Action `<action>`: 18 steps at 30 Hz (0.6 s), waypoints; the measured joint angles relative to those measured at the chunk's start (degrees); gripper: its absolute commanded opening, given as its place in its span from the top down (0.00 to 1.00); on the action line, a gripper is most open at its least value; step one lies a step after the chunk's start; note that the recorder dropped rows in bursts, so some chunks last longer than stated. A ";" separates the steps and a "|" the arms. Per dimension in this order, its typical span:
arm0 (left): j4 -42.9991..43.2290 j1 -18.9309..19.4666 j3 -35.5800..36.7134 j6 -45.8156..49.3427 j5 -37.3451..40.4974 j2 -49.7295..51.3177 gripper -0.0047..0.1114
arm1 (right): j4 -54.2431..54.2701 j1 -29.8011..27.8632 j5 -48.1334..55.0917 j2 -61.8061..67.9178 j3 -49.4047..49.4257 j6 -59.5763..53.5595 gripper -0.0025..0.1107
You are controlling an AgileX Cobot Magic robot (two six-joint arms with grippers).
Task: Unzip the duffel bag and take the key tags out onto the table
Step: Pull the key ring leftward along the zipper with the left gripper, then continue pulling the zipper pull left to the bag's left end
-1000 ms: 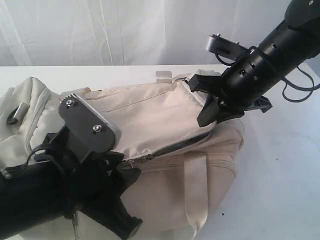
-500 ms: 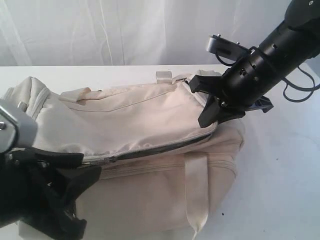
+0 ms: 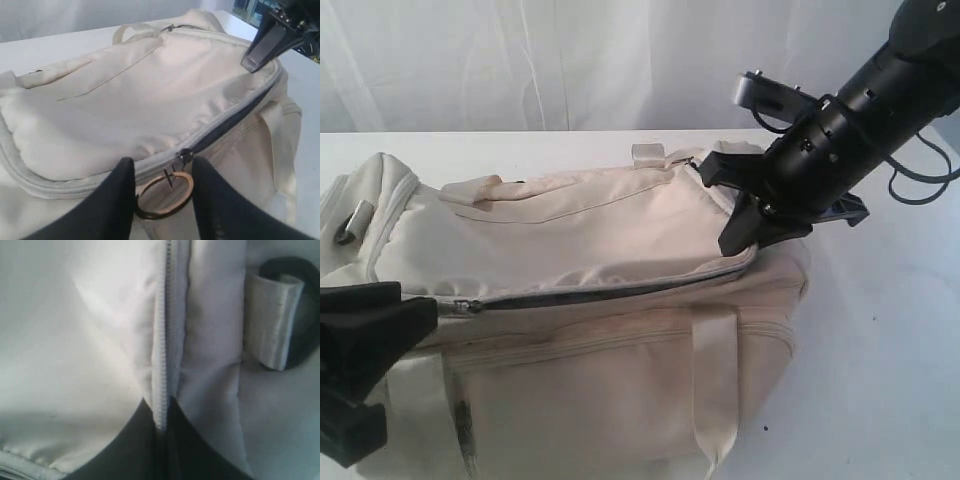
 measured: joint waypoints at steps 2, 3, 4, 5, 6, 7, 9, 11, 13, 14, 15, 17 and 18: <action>-0.03 0.00 0.00 0.27 -2.62 0.00 0.96 | -1.06 0.00 0.00 0.00 0.00 1.03 0.98; -0.03 0.00 0.00 0.27 -3.58 0.00 0.96 | -1.63 0.00 0.00 0.00 0.00 1.43 0.98; -0.03 0.00 0.00 0.37 -5.30 0.00 0.96 | -2.60 0.00 -0.12 0.00 0.00 2.34 0.98; -0.03 0.00 0.00 0.80 -6.90 0.00 0.96 | -2.99 0.00 -0.22 0.00 0.00 2.61 0.98; -0.03 0.00 0.00 1.50 -8.38 0.00 0.96 | -3.24 0.00 -0.22 0.00 0.00 2.86 0.98; -0.03 0.00 0.11 2.17 -10.01 0.00 0.96 | -3.47 0.00 -0.22 0.00 0.00 3.01 0.98; -0.03 0.00 0.11 3.24 -14.09 0.00 0.96 | -4.72 0.00 -0.71 0.00 0.00 4.02 0.98; -0.03 0.00 0.11 4.32 -18.54 0.00 0.96 | -6.21 0.00 -1.06 0.00 0.00 5.20 0.98; -0.03 0.00 0.11 6.88 -21.34 0.00 0.96 | -6.69 0.00 -1.12 0.00 0.00 5.57 0.98; -0.03 0.00 0.11 8.07 -21.97 0.00 0.96 | -6.69 0.00 -1.12 0.00 0.00 5.57 0.98; -0.03 0.00 0.11 9.01 -22.48 0.00 0.96 | -6.80 0.00 -1.12 0.00 0.00 5.62 0.98; -0.03 0.00 0.11 10.24 -23.10 0.00 0.96 | -6.80 0.00 -1.12 0.00 0.00 5.62 0.98; -0.03 0.00 -0.37 10.74 -23.10 0.00 0.96 | -6.80 0.00 -1.12 0.00 0.00 5.48 0.98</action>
